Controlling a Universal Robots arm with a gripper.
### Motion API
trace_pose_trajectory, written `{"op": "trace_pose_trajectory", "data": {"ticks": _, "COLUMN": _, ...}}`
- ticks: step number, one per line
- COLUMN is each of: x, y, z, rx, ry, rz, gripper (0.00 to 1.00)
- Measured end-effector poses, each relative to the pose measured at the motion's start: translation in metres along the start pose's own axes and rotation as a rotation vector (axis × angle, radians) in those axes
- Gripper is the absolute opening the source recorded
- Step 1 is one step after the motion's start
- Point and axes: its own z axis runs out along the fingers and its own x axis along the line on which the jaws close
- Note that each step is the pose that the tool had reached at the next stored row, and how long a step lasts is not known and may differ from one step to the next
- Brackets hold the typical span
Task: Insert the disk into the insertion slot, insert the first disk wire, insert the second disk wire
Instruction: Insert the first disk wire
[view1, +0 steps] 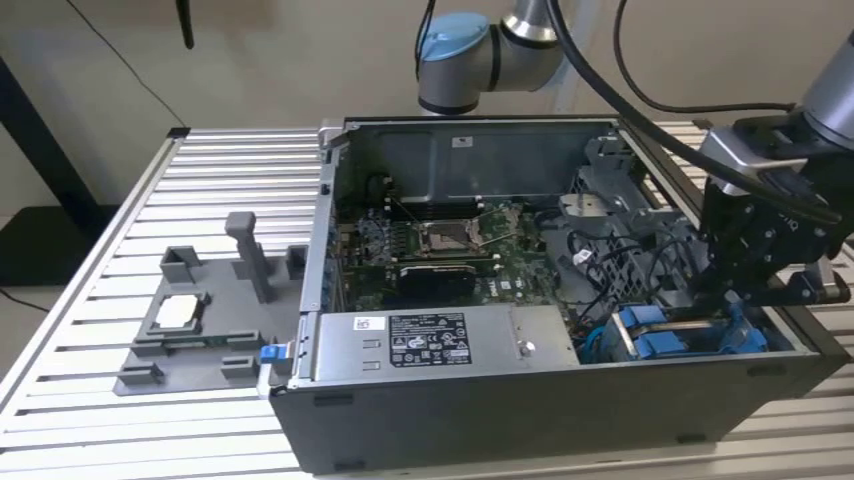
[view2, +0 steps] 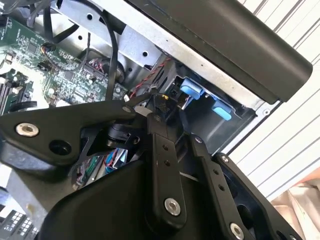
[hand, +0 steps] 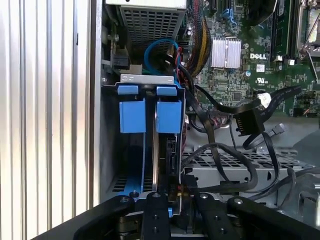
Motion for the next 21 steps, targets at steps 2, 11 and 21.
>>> {"op": "trace_pose_trajectory", "data": {"ticks": 2, "x": -0.0002, "y": 0.0000, "z": -0.0025, "rx": -0.0001, "ry": 0.0018, "rz": 0.000, "gripper": 0.27}}
{"op": "trace_pose_trajectory", "data": {"ticks": 11, "x": -0.0011, "y": 0.0001, "z": -0.0144, "rx": -0.0002, "ry": 0.0096, "rz": 0.000, "gripper": 0.27}}
{"op": "trace_pose_trajectory", "data": {"ticks": 21, "x": -0.0018, "y": 0.0002, "z": -0.0250, "rx": -0.0004, "ry": 0.0189, "rz": 0.000, "gripper": 0.27}}
